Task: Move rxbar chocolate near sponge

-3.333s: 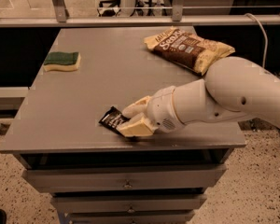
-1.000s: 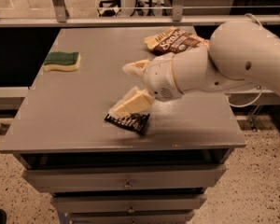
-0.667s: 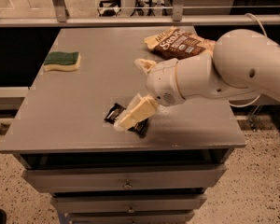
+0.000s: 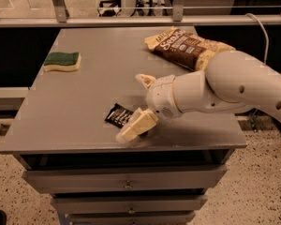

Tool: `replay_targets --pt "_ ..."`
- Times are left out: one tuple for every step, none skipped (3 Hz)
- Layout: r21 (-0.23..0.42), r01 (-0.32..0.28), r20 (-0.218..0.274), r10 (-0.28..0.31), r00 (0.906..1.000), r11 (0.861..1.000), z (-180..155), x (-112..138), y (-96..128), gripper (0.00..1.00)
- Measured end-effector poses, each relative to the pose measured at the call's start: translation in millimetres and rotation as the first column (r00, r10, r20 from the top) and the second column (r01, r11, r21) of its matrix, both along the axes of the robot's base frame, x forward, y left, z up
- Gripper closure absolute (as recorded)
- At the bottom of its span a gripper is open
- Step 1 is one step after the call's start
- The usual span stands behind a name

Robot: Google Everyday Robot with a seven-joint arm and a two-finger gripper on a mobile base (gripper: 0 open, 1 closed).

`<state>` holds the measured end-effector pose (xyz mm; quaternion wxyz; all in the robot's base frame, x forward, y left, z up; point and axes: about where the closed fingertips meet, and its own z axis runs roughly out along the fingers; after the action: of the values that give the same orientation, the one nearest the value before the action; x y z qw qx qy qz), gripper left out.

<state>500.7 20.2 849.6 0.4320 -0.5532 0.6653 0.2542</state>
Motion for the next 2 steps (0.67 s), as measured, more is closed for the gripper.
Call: replay_targets --pt "-0.011 0.003 -0.012 -0.004 0.9999 1.0 -10.2 -0.3 -1.3 0.18" --pt "-0.019 0.012 -0.026 -0.012 0.9996 1.0 -15.8 -1.4 -2.6 0.41"
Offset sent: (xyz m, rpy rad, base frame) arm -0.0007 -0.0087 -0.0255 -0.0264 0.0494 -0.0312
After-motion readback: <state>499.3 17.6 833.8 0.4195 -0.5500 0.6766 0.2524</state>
